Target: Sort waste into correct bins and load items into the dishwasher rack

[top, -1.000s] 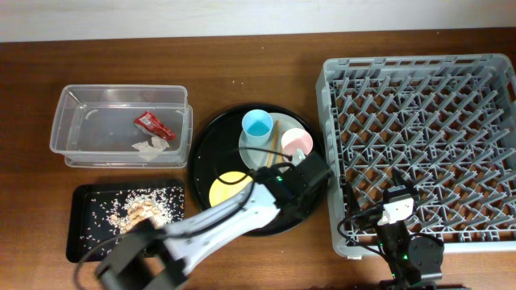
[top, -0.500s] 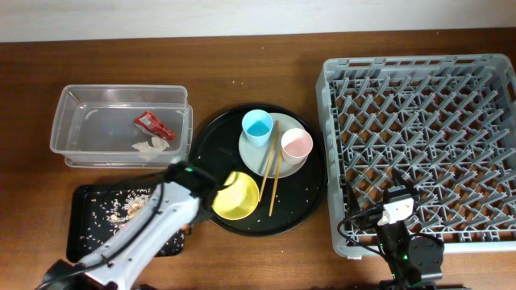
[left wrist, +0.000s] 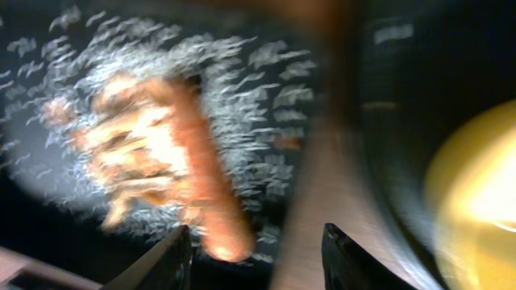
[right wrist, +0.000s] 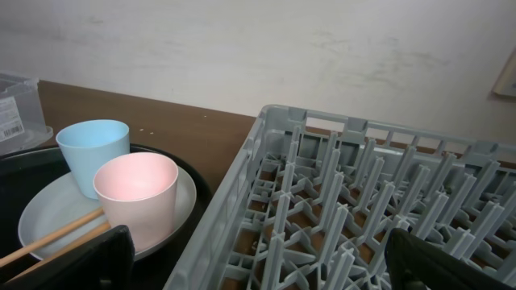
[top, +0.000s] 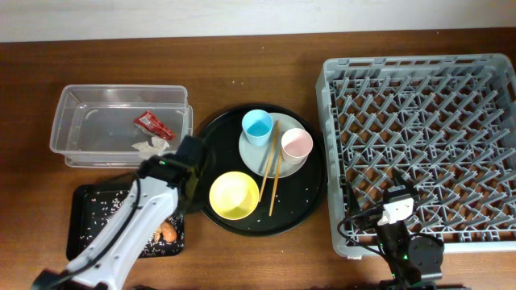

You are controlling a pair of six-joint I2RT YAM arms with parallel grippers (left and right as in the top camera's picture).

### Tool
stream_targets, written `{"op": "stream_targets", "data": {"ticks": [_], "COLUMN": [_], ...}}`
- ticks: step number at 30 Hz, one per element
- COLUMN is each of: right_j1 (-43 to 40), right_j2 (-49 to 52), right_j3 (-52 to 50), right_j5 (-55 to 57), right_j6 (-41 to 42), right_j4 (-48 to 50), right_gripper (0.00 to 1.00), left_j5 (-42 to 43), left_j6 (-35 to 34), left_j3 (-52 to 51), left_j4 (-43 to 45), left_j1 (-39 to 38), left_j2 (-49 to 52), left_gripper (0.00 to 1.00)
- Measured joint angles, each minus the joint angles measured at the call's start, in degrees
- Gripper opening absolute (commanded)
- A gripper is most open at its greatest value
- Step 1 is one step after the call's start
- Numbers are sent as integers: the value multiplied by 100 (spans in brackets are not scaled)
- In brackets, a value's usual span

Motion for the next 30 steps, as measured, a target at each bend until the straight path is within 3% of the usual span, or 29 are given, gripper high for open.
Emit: {"op": "stream_targets", "data": {"ticks": [4, 13, 19, 25, 28, 30], "right_j1": [0, 0, 0, 0, 0, 0], "right_j2": [0, 0, 0, 0, 17, 212], "right_j3": [0, 0, 0, 7, 385, 1458], "right_j5": [0, -101, -1563, -3550, -3838, -3530], "right_j6": [2, 20, 2050, 2990, 3495, 3589], "right_j4": [0, 2, 92, -28, -765, -1722], "right_gripper": [98, 98, 98, 98, 98, 98], "left_j5": [1222, 2243, 2308, 2479, 2496, 2498], "left_j6": [520, 680, 680, 680, 680, 678], "left_j3": [894, 955, 955, 955, 955, 955], "left_j4": [422, 940, 942, 824, 796, 796], "left_j1": [0, 0, 0, 0, 0, 0], "left_j2": [-385, -146, -98, -98, -98, -96], "left_gripper": [50, 50, 50, 50, 50, 50]}}
